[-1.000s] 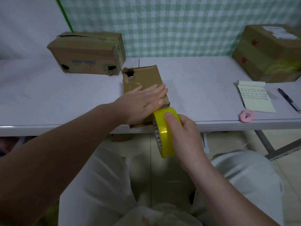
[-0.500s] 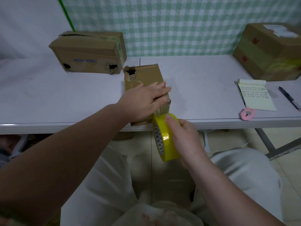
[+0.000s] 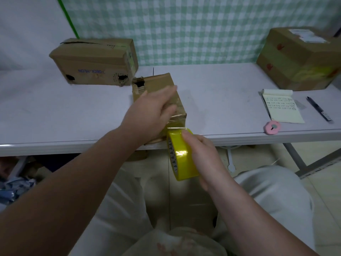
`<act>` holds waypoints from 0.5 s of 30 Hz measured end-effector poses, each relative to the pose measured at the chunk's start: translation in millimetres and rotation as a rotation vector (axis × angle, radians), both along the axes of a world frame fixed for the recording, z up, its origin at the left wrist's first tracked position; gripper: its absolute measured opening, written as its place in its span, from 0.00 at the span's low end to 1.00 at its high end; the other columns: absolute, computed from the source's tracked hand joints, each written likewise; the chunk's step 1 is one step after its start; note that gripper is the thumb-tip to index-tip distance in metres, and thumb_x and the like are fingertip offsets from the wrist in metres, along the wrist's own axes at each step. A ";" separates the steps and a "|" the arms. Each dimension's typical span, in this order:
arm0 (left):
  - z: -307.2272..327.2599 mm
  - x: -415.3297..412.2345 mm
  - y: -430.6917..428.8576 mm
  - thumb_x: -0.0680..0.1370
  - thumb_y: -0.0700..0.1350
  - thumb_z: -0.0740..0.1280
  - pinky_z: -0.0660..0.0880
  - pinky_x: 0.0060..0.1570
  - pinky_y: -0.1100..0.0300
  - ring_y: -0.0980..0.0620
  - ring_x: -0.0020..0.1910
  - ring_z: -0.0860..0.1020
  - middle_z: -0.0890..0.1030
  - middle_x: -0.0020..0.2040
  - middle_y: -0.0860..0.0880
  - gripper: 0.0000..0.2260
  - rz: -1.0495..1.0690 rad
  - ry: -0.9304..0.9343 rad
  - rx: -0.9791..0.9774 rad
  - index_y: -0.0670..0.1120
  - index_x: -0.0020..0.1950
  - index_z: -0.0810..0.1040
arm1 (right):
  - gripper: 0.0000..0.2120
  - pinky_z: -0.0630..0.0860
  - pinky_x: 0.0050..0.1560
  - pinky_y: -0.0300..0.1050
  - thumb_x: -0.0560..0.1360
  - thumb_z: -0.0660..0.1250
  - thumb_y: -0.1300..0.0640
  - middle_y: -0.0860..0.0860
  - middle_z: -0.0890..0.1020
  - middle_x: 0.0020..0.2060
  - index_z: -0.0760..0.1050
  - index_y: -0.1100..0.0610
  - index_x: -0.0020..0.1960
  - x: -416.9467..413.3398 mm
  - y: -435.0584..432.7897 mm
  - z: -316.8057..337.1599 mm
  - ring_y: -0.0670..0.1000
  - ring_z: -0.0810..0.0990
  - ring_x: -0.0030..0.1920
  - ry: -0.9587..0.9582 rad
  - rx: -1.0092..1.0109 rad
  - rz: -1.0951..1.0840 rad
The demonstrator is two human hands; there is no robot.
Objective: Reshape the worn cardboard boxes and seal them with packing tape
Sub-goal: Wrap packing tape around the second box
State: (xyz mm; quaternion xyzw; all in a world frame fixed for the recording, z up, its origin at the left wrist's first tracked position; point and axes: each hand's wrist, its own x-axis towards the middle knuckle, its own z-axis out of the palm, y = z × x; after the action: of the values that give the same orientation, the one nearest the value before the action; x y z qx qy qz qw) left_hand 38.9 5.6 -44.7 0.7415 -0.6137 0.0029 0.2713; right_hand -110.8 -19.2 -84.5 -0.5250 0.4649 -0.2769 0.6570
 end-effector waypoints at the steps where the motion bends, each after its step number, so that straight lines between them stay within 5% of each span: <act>1: 0.4 -7.0 9.1 0.80 0.48 0.62 0.68 0.59 0.58 0.53 0.58 0.76 0.79 0.62 0.48 0.17 0.095 0.016 -0.137 0.48 0.68 0.73 | 0.20 0.69 0.43 0.47 0.77 0.65 0.47 0.54 0.75 0.39 0.74 0.67 0.47 -0.5 0.5 -0.3 0.52 0.74 0.41 -0.010 0.011 -0.003; 3: -1.7 -25.8 29.4 0.78 0.47 0.65 0.69 0.41 0.67 0.60 0.38 0.74 0.80 0.41 0.54 0.07 0.226 0.056 -0.254 0.49 0.53 0.79 | 0.15 0.70 0.45 0.46 0.77 0.65 0.48 0.52 0.77 0.38 0.76 0.60 0.42 -1.9 0.8 -0.5 0.51 0.75 0.42 -0.021 0.027 -0.009; 5: -11.6 -41.2 41.6 0.77 0.47 0.65 0.66 0.35 0.72 0.60 0.33 0.73 0.75 0.31 0.55 0.05 0.283 0.222 -0.176 0.50 0.43 0.77 | 0.13 0.71 0.46 0.46 0.78 0.63 0.48 0.48 0.77 0.37 0.74 0.53 0.38 -2.7 1.6 1.0 0.50 0.76 0.43 -0.028 0.030 -0.003; 10: -26.2 -53.2 41.4 0.78 0.48 0.66 0.79 0.43 0.51 0.49 0.40 0.79 0.81 0.39 0.47 0.08 0.338 1.099 0.005 0.43 0.45 0.79 | 0.13 0.73 0.45 0.48 0.79 0.62 0.48 0.48 0.77 0.38 0.75 0.55 0.41 -2.3 5.1 4.5 0.51 0.77 0.44 0.013 -0.050 0.054; 13: -27.2 -57.1 35.3 0.78 0.42 0.66 0.78 0.35 0.60 0.50 0.39 0.80 0.82 0.42 0.45 0.06 0.290 1.344 0.026 0.42 0.51 0.79 | 0.15 0.75 0.52 0.54 0.79 0.60 0.46 0.50 0.79 0.41 0.75 0.55 0.41 -7.7 0.5 6.3 0.55 0.78 0.49 0.106 -0.112 0.099; 15: -26.7 -61.1 29.9 0.76 0.41 0.68 0.77 0.31 0.62 0.50 0.41 0.80 0.81 0.50 0.43 0.13 0.349 1.432 -0.006 0.41 0.61 0.74 | 0.18 0.74 0.51 0.51 0.79 0.58 0.45 0.53 0.81 0.41 0.76 0.56 0.39 -13.9 -11.7 6.9 0.55 0.78 0.48 0.195 -0.208 0.084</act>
State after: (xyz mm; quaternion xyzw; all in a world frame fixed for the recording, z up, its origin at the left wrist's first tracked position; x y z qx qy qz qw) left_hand -22.2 35.5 -71.4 0.6479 -0.1592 -0.4371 0.6032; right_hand -124.7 -30.9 -77.6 -0.6336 0.4728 -0.2437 0.5618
